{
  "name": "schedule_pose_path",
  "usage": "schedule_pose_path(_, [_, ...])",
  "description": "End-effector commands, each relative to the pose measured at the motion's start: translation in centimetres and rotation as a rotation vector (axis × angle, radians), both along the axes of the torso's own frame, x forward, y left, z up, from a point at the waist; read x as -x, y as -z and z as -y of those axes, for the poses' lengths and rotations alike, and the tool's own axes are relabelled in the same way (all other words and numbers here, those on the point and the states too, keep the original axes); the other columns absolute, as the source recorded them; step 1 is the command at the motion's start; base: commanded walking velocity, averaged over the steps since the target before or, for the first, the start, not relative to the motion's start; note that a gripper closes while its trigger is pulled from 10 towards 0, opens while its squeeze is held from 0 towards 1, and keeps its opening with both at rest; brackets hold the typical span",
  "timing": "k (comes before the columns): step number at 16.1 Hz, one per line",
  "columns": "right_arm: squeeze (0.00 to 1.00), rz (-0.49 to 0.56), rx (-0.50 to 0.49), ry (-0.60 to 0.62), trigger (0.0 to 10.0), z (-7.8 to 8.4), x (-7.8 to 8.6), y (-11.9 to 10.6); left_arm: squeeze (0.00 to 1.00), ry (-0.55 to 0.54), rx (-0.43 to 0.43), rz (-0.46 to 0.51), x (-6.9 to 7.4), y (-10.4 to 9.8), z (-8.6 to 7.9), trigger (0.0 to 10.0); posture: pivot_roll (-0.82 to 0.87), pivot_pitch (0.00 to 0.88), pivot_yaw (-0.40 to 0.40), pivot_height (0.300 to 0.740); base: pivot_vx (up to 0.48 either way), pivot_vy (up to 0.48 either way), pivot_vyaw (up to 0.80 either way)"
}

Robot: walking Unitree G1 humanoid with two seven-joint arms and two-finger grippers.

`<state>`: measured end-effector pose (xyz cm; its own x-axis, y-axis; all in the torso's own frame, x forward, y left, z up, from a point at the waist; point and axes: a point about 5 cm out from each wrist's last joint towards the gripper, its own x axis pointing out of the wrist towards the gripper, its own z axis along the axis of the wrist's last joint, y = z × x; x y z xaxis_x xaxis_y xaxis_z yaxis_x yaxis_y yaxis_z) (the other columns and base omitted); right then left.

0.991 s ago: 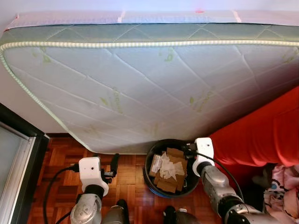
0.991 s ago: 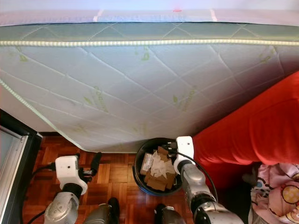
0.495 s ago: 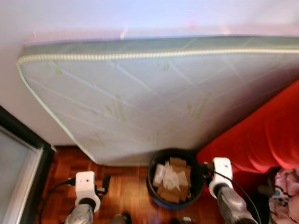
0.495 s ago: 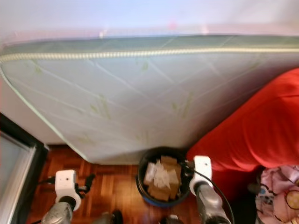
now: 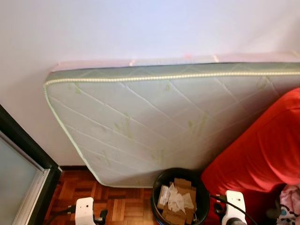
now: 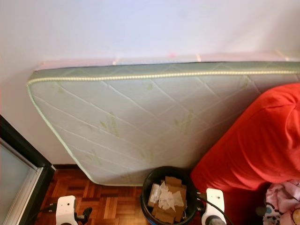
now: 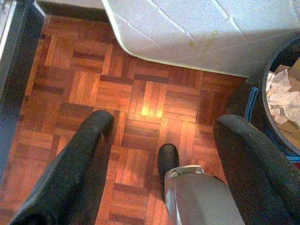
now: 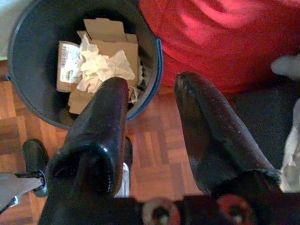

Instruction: Clean up the room

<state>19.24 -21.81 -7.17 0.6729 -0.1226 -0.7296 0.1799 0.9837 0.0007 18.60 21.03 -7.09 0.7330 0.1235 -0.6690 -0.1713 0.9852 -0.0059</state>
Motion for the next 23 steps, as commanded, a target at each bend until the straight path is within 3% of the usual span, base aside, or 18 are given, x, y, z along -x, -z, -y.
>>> schedule_pose_path(1, [0.00, -0.030, 0.003, 0.016, 10.0, 0.5, 0.7, 0.3, 0.00, -0.022, 0.000, -0.033, 0.7, 0.4, -0.3, 10.0, 0.00, 0.000, 0.008, 0.740, 0.000, 0.000, 0.00])
schedule_pose_path(10, [0.00, -0.076, -0.041, -0.023, 10.0, -0.6, 1.2, 0.9, 0.00, -0.014, 0.019, -0.124, 2.4, 1.5, 0.0, 10.0, 0.00, 0.000, 0.007, 0.740, 0.000, 0.000, 0.00])
schedule_pose_path(16, [0.00, -0.076, -0.054, -0.029, 10.0, -1.0, 1.2, 0.9, 0.00, -0.022, 0.009, -0.168, 4.3, 1.9, -1.7, 10.0, 0.00, 0.000, 0.017, 0.740, 0.000, 0.000, 0.00])
schedule_pose_path(20, [0.00, -0.074, -0.061, -0.029, 10.0, -1.1, 1.2, 0.9, 0.00, -0.020, 0.009, -0.173, 4.6, 1.9, -2.1, 10.0, 0.00, 0.000, 0.020, 0.740, 0.000, 0.000, 0.00])
schedule_pose_path(23, [0.00, -0.073, -0.060, -0.030, 10.0, -1.0, 1.2, 0.9, 0.00, -0.015, 0.016, -0.181, 4.7, 2.1, -1.3, 10.0, 0.00, 0.000, 0.017, 0.740, -0.080, 0.000, 0.00])
